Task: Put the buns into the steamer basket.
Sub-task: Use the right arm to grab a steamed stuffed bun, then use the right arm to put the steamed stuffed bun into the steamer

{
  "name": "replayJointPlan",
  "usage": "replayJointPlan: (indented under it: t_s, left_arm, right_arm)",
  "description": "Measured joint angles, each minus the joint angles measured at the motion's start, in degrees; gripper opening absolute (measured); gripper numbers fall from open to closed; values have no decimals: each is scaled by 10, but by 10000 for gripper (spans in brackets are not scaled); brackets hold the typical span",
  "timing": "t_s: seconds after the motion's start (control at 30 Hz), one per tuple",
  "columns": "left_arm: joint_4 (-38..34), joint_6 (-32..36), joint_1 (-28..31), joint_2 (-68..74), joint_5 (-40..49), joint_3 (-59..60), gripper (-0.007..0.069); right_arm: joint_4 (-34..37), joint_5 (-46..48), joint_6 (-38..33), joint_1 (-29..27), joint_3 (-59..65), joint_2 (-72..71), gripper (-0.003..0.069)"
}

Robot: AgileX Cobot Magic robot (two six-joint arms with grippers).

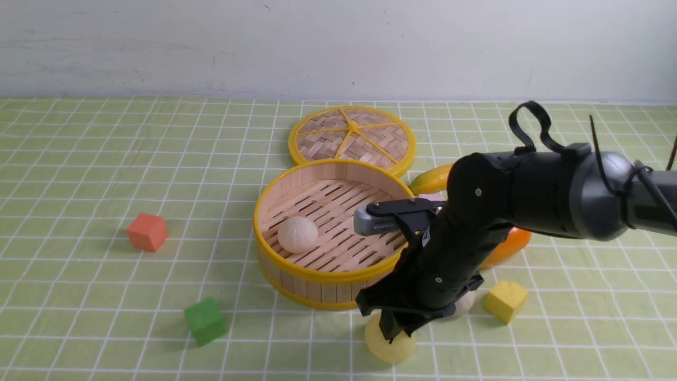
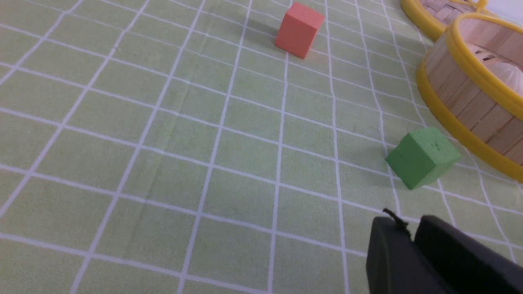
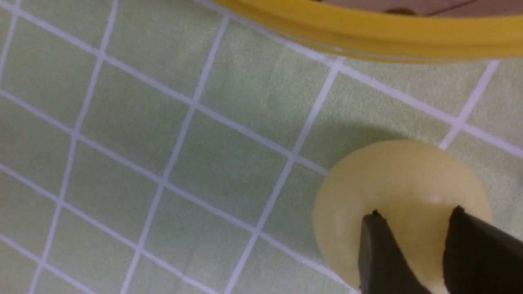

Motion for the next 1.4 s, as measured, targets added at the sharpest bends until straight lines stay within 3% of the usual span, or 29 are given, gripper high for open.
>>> replayJointPlan:
  t_s: [0.2,0.57,1.4]
  left_arm:
    - [0,0,0,0,0,0,91]
    - [0,0,0,0,0,0,103]
    - [0,0,0,0,0,0,131]
  right_arm:
    - [4,-2,0,0,-4,6,204]
    - [4,-2,0,-1,-5,8,2]
    - [-7,56,-1,0,-10,-51,0]
